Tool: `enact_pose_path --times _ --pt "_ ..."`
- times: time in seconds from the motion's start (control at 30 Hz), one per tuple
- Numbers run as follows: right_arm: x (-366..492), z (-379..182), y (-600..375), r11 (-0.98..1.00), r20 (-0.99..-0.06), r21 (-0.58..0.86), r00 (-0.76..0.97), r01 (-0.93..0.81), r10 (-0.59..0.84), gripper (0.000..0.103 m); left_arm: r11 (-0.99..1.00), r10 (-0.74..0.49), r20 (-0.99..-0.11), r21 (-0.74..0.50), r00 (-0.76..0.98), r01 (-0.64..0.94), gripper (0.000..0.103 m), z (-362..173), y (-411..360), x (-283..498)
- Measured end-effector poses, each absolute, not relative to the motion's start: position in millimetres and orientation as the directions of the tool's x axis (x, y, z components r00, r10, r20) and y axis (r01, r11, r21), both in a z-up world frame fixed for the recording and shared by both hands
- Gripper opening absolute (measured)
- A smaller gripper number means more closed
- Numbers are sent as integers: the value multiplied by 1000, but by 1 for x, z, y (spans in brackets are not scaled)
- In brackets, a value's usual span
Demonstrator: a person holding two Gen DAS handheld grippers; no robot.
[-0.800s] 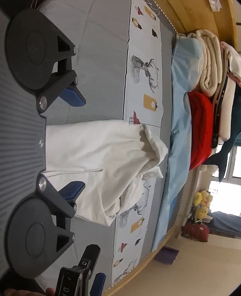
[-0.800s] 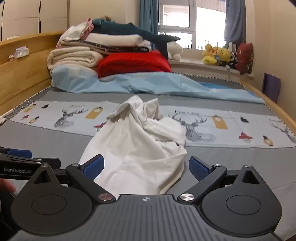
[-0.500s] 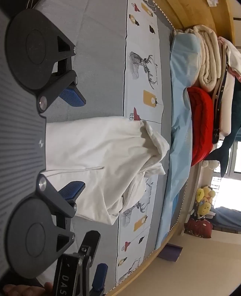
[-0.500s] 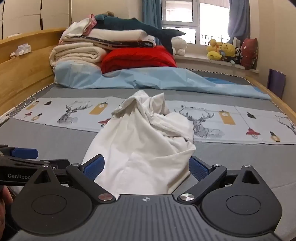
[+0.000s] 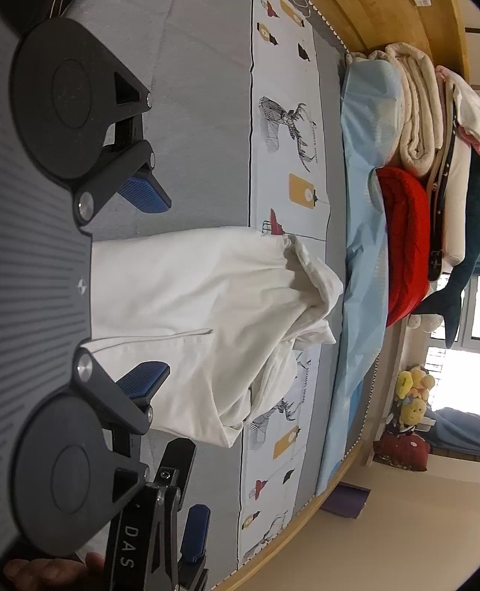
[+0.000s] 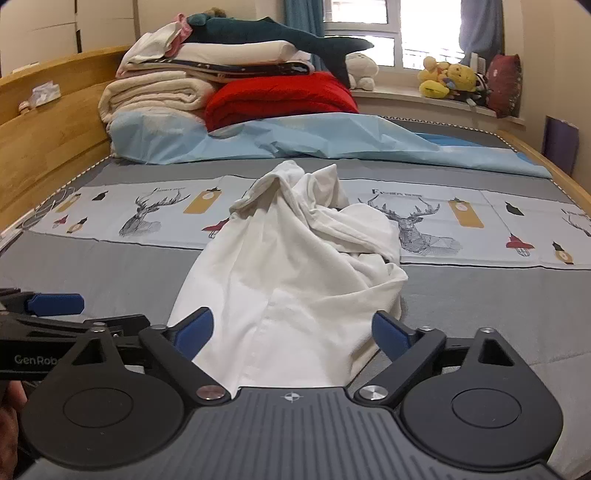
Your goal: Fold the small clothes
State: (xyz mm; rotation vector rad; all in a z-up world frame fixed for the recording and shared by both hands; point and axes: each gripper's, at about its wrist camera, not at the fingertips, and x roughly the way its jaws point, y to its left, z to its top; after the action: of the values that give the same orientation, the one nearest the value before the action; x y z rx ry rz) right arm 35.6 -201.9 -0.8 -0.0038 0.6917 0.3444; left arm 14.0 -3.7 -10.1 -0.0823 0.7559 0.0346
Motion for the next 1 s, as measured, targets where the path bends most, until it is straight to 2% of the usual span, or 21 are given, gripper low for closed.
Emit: enact_pose_path --times 0.83,1.0 --pt "37 -3 -201 941 -639 113 702 -319 314 88 996 -4 -700 -70 714 -63 91 -16 -5 19" --pt "37 -5 -200 943 -637 107 706 -316 309 86 996 -8 -699 -70 715 -58 91 -16 -5 18"
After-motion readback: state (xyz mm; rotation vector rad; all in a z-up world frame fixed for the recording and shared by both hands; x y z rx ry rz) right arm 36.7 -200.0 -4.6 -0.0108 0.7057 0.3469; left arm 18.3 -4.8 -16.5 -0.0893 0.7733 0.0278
